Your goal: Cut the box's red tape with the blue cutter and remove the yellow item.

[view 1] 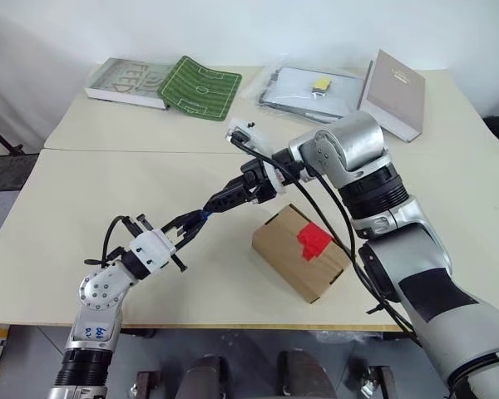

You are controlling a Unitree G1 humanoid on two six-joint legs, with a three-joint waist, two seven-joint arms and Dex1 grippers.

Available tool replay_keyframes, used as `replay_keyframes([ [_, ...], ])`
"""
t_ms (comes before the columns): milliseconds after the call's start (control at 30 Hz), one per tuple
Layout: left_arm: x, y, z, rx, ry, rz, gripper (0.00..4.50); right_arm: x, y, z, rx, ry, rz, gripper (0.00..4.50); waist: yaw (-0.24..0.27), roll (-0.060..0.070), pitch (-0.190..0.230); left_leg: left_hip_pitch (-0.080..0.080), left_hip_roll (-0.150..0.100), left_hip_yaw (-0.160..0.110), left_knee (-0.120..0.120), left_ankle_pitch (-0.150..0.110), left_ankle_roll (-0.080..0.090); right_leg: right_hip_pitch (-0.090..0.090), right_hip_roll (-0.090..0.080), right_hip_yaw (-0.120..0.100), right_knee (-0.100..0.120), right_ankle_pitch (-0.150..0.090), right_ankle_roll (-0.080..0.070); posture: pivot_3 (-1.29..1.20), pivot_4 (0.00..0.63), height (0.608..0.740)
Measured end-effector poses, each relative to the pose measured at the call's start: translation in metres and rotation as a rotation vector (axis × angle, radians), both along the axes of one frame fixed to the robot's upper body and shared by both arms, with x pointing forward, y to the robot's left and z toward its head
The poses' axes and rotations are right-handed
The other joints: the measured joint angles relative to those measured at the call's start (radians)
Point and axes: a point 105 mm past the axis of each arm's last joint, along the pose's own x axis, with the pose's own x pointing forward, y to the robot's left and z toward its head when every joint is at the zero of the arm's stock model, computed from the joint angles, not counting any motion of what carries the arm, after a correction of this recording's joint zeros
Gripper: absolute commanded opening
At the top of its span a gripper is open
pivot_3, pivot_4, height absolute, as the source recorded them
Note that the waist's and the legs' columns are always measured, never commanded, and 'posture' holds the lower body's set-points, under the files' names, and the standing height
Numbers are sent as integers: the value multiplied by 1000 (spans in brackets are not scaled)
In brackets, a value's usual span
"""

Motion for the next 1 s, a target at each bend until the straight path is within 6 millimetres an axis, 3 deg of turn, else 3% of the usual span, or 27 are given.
replay_keyframes([
  [233, 0, -2, 0, -4, 0, 2, 430, 4, 0, -8, -22, 27, -27, 1495, -2, 0, 0, 0, 0, 0, 0, 0, 0, 0, 0, 0, 0, 0, 0, 0, 150, 740],
  [367, 1, -1, -2, -6, 2, 12, 430, -1, 3, -3, 1, 37, 2, 160, -2, 0, 0, 0, 0, 0, 0, 0, 0, 0, 1, 0, 0, 0, 0, 0, 150, 740],
  [567, 2, -1, -2, -9, 17, 19, 430, -1, 4, -3, -2, 36, -1, 160, 0, 0, 0, 0, 0, 0, 0, 0, 0, 0, 0, 0, 0, 0, 0, 0, 150, 740],
  [600, 3, -1, -2, -12, 33, 21, 1166, 0, 4, -3, -4, 34, -3, 160, 0, 0, 0, 0, 0, 0, 0, 0, 0, 0, 0, 0, 0, 0, 0, 0, 150, 740],
  [767, 12, 7, -15, -22, 167, 81, 2643, 1, -2, 3, -12, -4, -23, 160, 0, 0, 0, 0, 0, 0, 0, 0, 0, 0, 0, 0, 0, 0, 0, 0, 150, 740],
  [933, 17, 22, 5, -84, 174, 139, 4319, 2, -7, 17, 33, -51, -42, 160, -1, 0, 0, 0, 0, 0, 0, 0, 0, 0, 0, 0, 0, 0, 0, 0, 150, 740],
  [1000, 15, 38, 13, -125, 203, 180, 4500, 4, -10, 23, 50, -69, -57, 160, -4, 0, 0, -1, 1, 0, -1, 0, 0, -1, 0, 0, 0, 0, 0, 0, 150, 740],
])
